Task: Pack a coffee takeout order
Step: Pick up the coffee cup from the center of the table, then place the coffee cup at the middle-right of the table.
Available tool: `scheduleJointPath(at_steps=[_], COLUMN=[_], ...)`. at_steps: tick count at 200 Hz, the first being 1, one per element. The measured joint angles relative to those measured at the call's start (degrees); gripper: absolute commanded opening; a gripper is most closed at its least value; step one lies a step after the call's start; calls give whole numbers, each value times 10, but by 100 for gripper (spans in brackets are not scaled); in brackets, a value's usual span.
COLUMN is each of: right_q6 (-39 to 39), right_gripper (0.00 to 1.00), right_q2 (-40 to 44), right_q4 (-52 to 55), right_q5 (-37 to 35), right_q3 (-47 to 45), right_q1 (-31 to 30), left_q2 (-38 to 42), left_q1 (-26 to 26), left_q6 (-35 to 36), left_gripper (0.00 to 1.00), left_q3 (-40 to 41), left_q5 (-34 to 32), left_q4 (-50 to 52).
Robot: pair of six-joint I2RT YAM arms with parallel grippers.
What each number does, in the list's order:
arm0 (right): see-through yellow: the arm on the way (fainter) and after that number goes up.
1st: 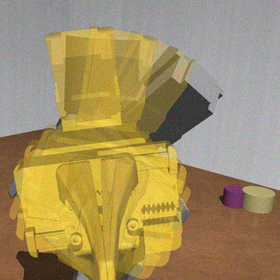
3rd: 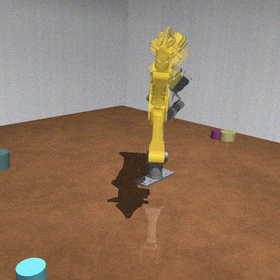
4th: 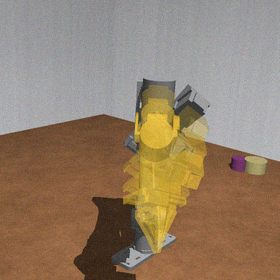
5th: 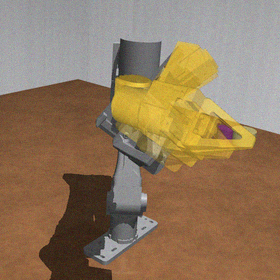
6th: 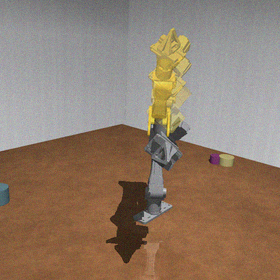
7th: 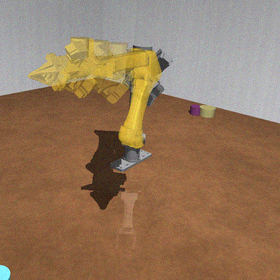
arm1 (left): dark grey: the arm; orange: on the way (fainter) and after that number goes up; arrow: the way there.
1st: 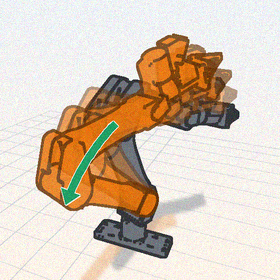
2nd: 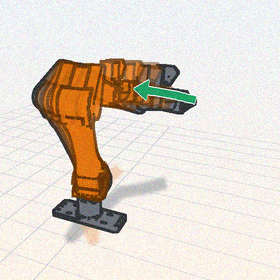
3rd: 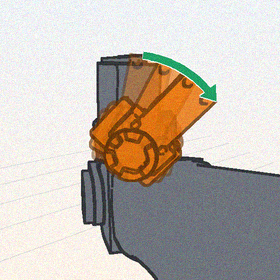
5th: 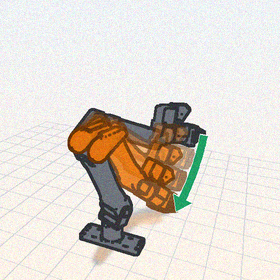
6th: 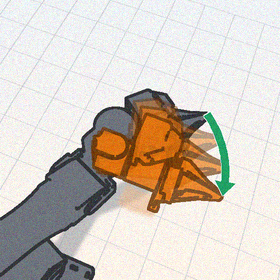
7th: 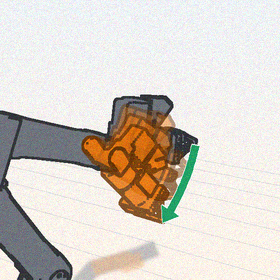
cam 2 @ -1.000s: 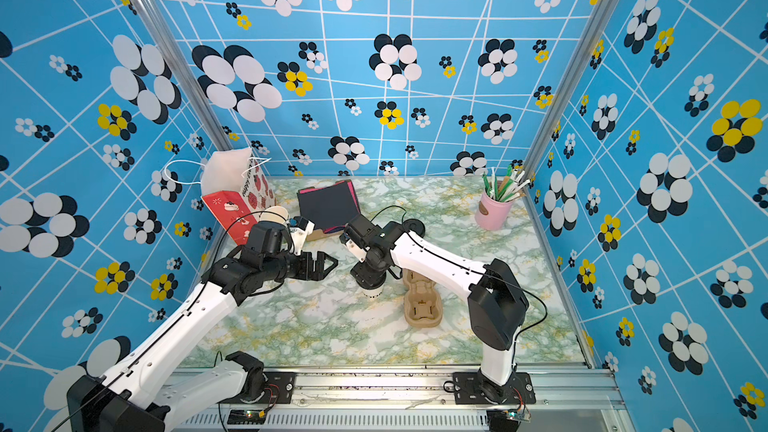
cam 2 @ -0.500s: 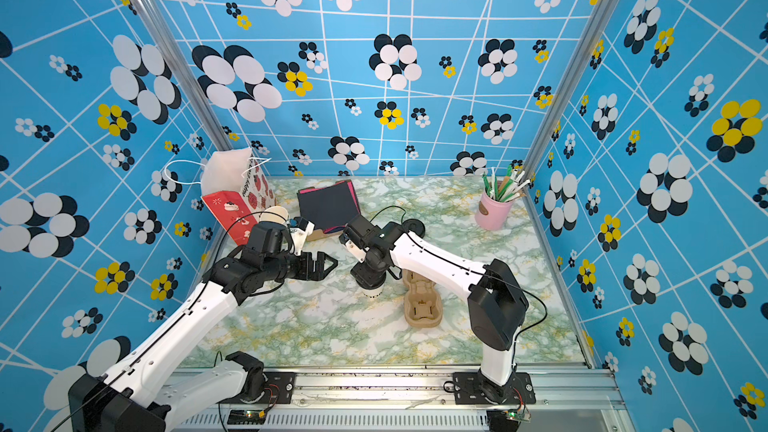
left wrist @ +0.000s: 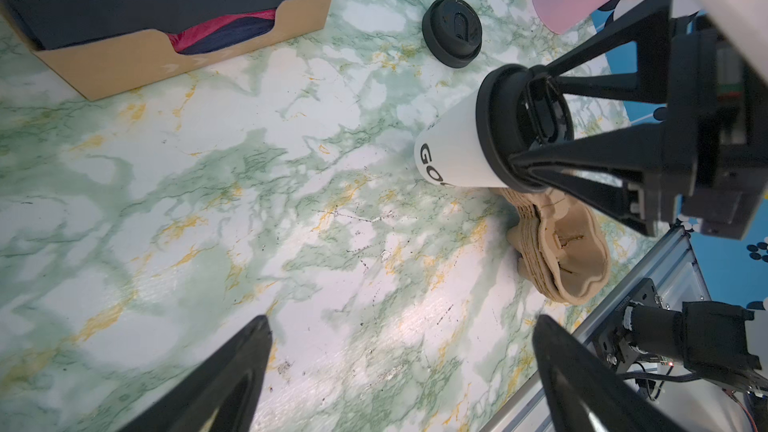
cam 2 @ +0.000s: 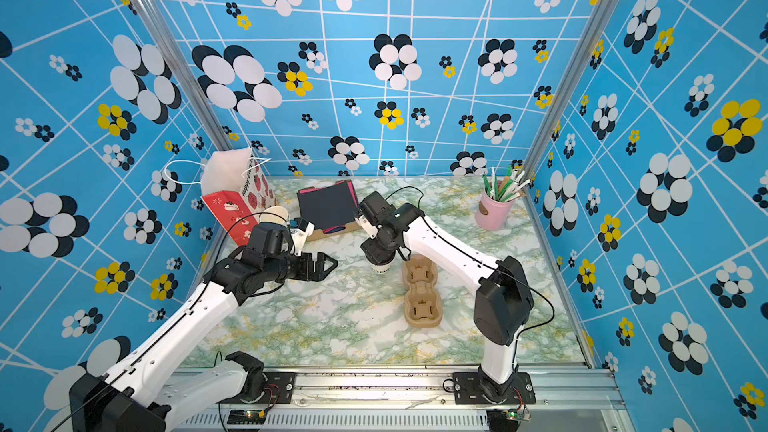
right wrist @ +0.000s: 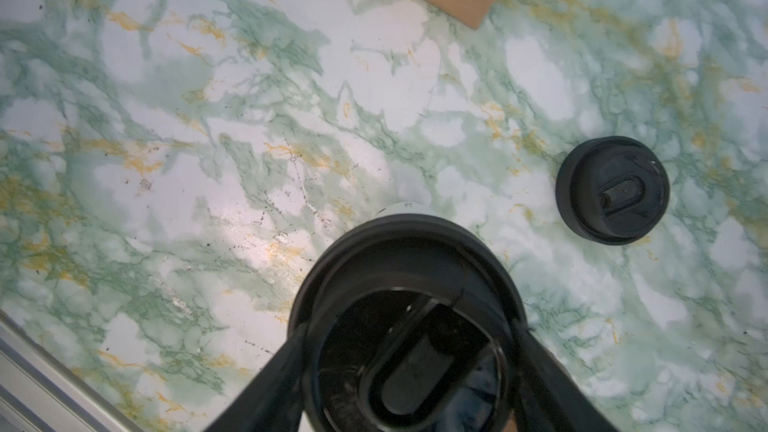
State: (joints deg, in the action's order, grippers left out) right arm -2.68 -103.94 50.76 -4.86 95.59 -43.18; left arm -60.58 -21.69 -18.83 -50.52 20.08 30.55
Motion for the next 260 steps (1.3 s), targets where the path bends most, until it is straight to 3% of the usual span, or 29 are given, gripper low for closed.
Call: scheduleJointPath(at_steps=[128, 260], right_q6=[-27, -31], right_gripper=[64, 65], right_q2=[4, -24], right_q4=[36, 44], right_q5=[-10, 21], right_q3=[60, 33], right_q1=[187, 276], left_q2=[4, 5], left_q1=[11, 16], left_q6=[0, 0], left_gripper=[99, 99], left_q3=[16, 17], left_q5=[0, 0], left_q4=[-7, -8])
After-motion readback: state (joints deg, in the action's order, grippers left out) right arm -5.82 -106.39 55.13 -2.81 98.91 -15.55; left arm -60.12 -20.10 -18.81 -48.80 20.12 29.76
